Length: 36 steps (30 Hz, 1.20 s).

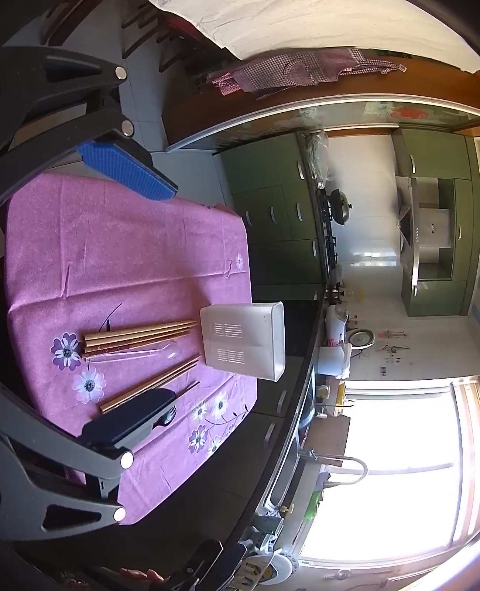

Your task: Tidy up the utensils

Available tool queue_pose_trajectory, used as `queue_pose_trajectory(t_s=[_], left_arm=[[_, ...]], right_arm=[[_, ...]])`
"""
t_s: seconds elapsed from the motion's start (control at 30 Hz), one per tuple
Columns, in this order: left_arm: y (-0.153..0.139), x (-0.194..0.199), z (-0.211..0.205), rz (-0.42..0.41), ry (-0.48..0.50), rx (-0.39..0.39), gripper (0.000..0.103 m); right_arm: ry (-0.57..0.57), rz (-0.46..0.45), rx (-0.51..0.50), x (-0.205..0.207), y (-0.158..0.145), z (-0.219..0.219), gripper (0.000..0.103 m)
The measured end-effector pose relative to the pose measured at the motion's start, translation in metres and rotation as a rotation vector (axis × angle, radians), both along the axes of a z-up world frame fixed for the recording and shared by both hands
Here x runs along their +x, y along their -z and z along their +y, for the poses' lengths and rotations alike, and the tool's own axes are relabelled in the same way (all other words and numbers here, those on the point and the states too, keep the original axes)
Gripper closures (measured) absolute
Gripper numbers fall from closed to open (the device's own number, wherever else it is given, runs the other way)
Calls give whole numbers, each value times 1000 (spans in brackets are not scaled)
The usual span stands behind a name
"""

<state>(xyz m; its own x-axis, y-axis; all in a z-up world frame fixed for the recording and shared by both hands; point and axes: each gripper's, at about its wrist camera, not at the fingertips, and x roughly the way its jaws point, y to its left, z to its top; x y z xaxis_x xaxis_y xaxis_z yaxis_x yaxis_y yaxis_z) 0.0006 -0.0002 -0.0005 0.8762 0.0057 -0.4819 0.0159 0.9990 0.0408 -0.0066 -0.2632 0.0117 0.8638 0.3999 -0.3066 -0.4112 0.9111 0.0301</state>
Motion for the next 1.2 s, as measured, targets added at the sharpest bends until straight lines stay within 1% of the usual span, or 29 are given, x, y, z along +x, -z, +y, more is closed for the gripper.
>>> queue_pose_trajectory(t_s=[0.03,0.27,0.3,0.5,0.57,1.2], left_arm=[[0,0,2,1,4,-18,6],[0,5,2,-3,3,-10,6],[-2,0,8,-3,0,-25,6],[-2,5,13,-3,-1,-26,6],[-1,-4,11,-10,-9,-30,6],[2,-7,16,-4,-14,-46,6]], right_arm=[[0,0,0,0,0,0,4],[-8,10,-5,1,3,9,4],[-8,10,-5,0,3,9,4],[-9,9,-6,2,5,9,4],[-9,10,-6,2,5,9,4],[-23,17,-15,3,9,14,4]])
